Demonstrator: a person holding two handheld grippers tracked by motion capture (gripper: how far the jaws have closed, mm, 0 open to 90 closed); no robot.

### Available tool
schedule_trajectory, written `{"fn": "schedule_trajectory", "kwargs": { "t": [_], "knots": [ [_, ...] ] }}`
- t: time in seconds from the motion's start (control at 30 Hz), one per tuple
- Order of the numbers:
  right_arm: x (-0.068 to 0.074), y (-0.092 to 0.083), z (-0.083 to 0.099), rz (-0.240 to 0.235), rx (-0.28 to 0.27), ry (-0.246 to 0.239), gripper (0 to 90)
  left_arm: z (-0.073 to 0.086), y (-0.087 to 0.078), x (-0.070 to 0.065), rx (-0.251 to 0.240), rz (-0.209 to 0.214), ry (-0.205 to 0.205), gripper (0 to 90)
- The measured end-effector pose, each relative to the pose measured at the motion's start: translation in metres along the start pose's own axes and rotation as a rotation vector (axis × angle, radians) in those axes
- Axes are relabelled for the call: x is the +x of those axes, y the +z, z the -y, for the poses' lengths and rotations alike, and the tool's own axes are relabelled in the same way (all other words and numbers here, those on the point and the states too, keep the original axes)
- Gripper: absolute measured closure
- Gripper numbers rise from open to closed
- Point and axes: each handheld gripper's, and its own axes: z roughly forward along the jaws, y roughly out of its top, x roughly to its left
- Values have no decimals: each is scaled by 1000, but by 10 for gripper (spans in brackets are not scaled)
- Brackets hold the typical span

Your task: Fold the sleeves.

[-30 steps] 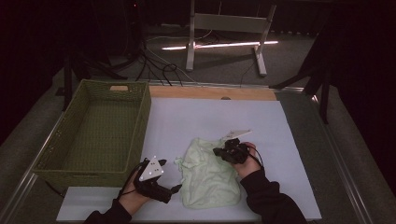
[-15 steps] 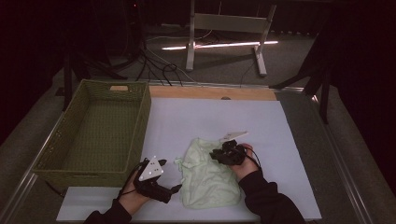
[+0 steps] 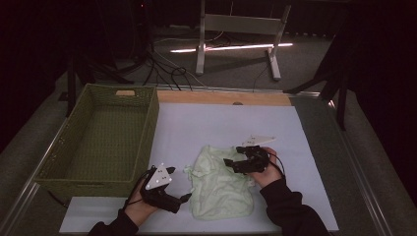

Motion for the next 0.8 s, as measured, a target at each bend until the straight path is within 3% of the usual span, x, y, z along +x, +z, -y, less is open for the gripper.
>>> {"fn": "schedule_trajectory", "kwargs": {
  "t": [0.1, 0.4, 0.8],
  "knots": [
    [-3, -5, 3, -17, -9, -9, 142, -3, -2, 1, -6, -3, -7, 5],
    [-6, -17, 9, -15, -22, 8, 134, -14, -3, 2, 3, 4, -15, 5],
    [-14, -27, 10, -24, -59, -10, 163, -46, 6, 2, 14, 8, 10, 5]
  ]
}}
